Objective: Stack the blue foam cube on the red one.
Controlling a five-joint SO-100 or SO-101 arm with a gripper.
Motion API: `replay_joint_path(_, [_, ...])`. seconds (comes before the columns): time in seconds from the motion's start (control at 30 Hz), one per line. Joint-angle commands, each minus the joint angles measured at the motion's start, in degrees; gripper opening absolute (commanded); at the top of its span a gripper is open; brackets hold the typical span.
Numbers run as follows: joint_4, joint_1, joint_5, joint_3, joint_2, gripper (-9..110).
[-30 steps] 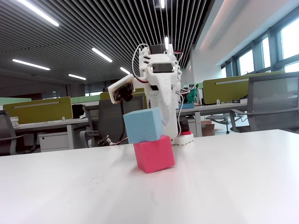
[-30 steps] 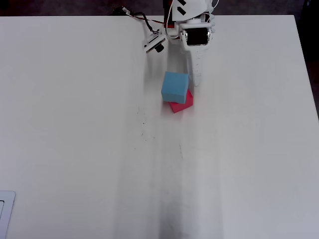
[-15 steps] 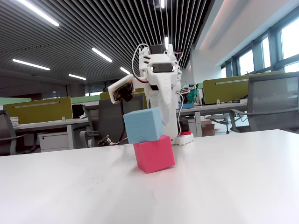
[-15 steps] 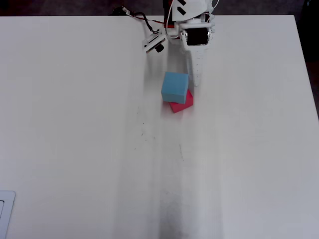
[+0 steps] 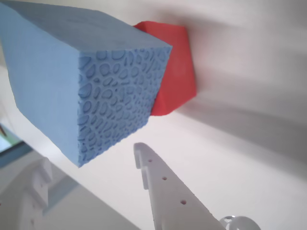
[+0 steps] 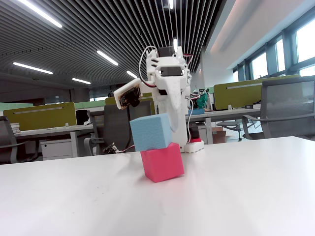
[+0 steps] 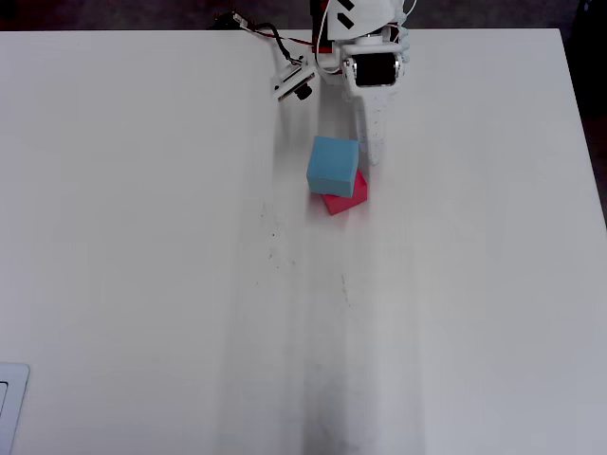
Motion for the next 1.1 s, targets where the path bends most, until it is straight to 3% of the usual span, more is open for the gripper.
replay_joint_path(0.0, [-1.14, -0.26, 0.35, -0.18, 0.35, 24])
replay_joint_path(0.77, [-1.14, -0.26, 0.35, -0.18, 0.35, 24])
replay_joint_path(1.07, [-6.5, 0.44, 0.35, 1.32, 0.35, 24])
